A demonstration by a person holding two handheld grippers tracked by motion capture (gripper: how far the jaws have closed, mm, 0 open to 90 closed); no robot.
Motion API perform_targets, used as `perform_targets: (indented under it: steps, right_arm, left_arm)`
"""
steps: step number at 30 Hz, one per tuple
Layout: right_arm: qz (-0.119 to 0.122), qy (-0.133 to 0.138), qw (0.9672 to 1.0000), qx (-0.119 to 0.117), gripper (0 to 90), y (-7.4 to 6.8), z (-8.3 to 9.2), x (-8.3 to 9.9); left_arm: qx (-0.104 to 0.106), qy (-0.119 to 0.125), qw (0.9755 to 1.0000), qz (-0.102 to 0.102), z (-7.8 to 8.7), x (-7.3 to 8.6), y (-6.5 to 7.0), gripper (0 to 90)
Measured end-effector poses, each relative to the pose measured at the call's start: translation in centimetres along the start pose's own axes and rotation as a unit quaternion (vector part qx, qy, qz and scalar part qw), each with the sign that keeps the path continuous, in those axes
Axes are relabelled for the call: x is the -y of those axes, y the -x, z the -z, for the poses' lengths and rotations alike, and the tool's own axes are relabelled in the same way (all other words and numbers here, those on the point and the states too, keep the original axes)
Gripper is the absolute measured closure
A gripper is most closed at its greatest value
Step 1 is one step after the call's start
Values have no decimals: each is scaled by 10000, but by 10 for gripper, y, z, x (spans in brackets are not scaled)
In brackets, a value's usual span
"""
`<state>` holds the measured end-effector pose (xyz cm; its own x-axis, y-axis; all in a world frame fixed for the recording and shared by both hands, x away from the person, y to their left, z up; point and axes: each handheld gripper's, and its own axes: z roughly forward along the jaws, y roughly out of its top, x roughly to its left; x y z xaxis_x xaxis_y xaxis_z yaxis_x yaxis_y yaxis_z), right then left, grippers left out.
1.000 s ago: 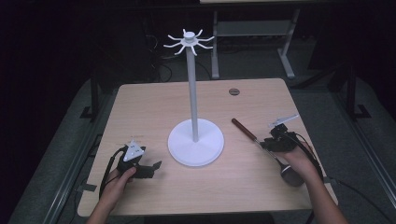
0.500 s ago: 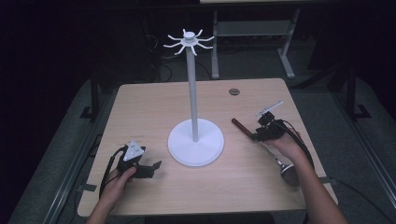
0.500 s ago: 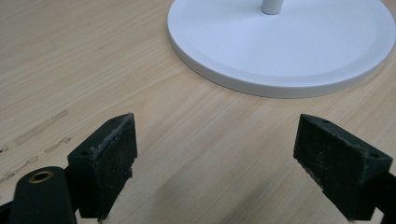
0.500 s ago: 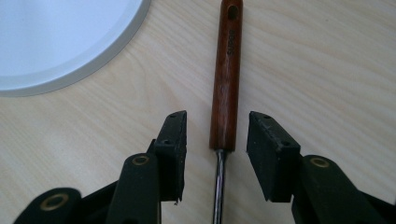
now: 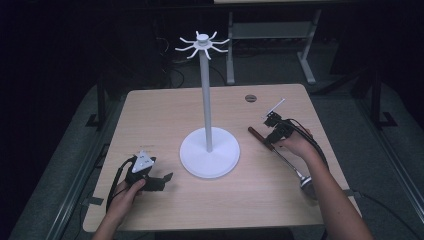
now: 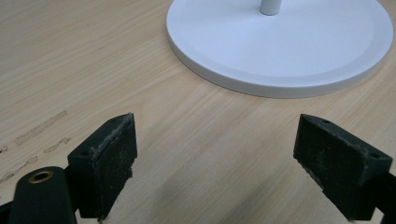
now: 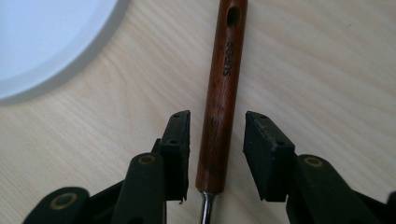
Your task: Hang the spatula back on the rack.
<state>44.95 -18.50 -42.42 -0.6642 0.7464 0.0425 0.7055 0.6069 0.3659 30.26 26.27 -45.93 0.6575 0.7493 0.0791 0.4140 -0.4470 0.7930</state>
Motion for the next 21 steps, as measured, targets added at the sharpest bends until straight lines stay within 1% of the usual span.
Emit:
perform_targets:
  steps: [1, 2, 3, 4, 6, 7, 9, 11, 13, 15, 17, 18, 19, 21]
  right_arm:
    - [15, -61, 10000, 8, 623, 0, -2, -1]
    - [30, -114, 9999, 18, 631, 1, -4, -1]
    - [7, -171, 9999, 6, 635, 1, -5, -1]
    - [-8, -219, 9998, 38, 641, 1, -6, -1]
    - [-40, -339, 9994, 24, 644, 1, -8, -1]
    - [-89, -390, 9992, 51, 646, 1, -10, -1]
    - [-45, -457, 9989, -4, 651, 2, -13, -1]
    - [-49, -527, 9986, 24, 657, 1, -16, 0]
    - [-63, -572, 9983, 11, 675, 1, -18, 0]
    - [-74, -555, 9984, 5, 702, 0, -18, 0]
    - [-71, -561, 9984, 31, 709, 0, -18, 0]
    - [-75, -560, 9984, 51, 713, -1, -18, 0]
    - [-90, -562, 9984, 58, 717, -1, -18, 0]
    - [-149, -552, 9983, 55, 724, -1, -18, 1]
  left_arm:
    - [0, -24, 10000, -25, 0, 0, 0, 128]
    - [1, -6, 10000, -2, 0, 0, 0, 128]
    - [-1, -33, 10000, -38, 0, 0, 0, 128]
    - [6, -32, 10000, -22, 0, 0, 0, 128]
    - [7, -35, 10000, -30, 0, 0, 0, 128]
    - [5, -30, 10000, -34, 0, 0, 0, 128]
    - [2, -28, 10000, -38, 0, 0, 0, 128]
    - [-1, -30, 10000, -36, 0, 0, 0, 128]
    - [6, -27, 10000, -19, 0, 0, 0, 128]
    - [9, -27, 10000, -21, 0, 0, 0, 128]
    - [3, -27, 10000, -37, 0, 0, 0, 128]
    - [-2, 2, 10000, 1, 0, 0, 0, 128]
    - [1, -32, 10000, -42, 0, 0, -1, 128]
    - [0, -29, 10000, -40, 0, 0, 0, 128]
